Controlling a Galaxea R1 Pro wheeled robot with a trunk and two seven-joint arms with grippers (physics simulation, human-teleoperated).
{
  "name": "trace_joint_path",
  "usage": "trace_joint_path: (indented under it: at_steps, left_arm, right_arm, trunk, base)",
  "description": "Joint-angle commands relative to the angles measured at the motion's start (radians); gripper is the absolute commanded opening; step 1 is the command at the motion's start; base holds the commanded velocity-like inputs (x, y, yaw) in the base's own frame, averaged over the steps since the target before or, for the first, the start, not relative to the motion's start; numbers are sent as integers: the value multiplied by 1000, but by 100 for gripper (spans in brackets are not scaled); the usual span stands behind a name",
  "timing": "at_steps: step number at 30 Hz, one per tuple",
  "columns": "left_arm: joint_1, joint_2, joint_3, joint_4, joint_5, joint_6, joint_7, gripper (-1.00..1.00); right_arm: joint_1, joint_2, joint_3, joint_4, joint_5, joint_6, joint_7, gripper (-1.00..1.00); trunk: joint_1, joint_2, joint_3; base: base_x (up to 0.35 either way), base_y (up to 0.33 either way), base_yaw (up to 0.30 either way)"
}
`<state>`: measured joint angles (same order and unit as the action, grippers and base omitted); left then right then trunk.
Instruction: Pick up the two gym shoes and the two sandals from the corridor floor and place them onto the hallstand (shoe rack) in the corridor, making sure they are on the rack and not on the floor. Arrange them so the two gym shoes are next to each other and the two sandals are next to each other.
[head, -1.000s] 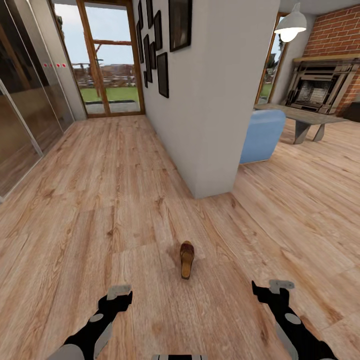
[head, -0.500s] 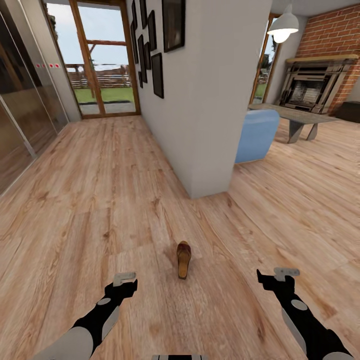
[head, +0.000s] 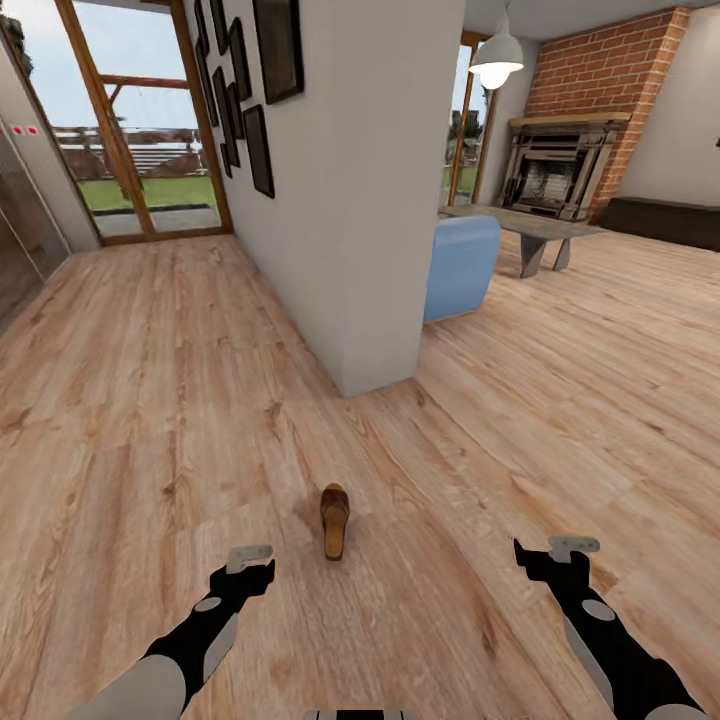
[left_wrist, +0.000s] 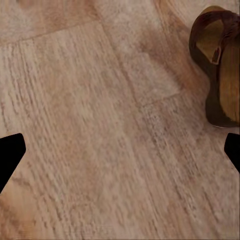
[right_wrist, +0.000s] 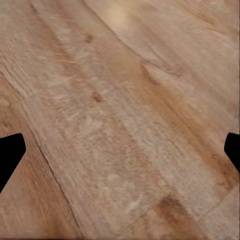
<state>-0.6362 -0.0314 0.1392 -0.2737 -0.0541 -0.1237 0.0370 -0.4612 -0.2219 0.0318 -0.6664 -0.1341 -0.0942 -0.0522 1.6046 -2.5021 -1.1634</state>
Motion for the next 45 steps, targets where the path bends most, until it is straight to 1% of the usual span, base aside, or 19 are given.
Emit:
trace_joint_path:
  at_steps: [1, 13, 22, 27, 35, 44, 45]
  left_arm:
    - [0, -1, 6, 1, -6, -4, 1, 100]
    - [0, -1, 5, 1, -6, -4, 1, 100]
    - [1, 0, 5, -1, -6, -5, 1, 100]
    - [1, 2, 5, -1, -6, -5, 1, 100]
    - [1, 2, 4, -1, -6, -5, 1, 100]
    - [1, 6, 4, -2, -7, -5, 2, 100]
    - [1, 7, 4, -2, -7, -5, 2, 100]
  right_arm:
    - [-1, -1, 3, 1, -10, -4, -3, 100]
    - [-1, -1, 3, 3, -9, -4, -3, 100]
    - [-1, -1, 4, 13, -10, -4, -3, 100]
    - [-1, 2, 5, 15, -9, -6, -3, 100]
    - [-1, 4, 6, 15, -7, -7, -3, 100]
    - [-1, 6, 5, 13, -8, -4, -3, 100]
    - [-1, 6, 5, 13, -7, -4, -3, 100]
  trunk:
    - [0, 0, -1]
    - [0, 0, -1]
    - [0, 0, -1]
    - [0, 0, -1]
    - [0, 0, -1]
    - [0, 0, -1]
    - [0, -1, -5]
  base:
    - [78, 0, -293]
    - [199, -65, -284]
    - [54, -28, -257]
    - [14, -3, -78]
    - [158, 0, -5]
    - [17, 0, 0]
    - [0, 0, 0]
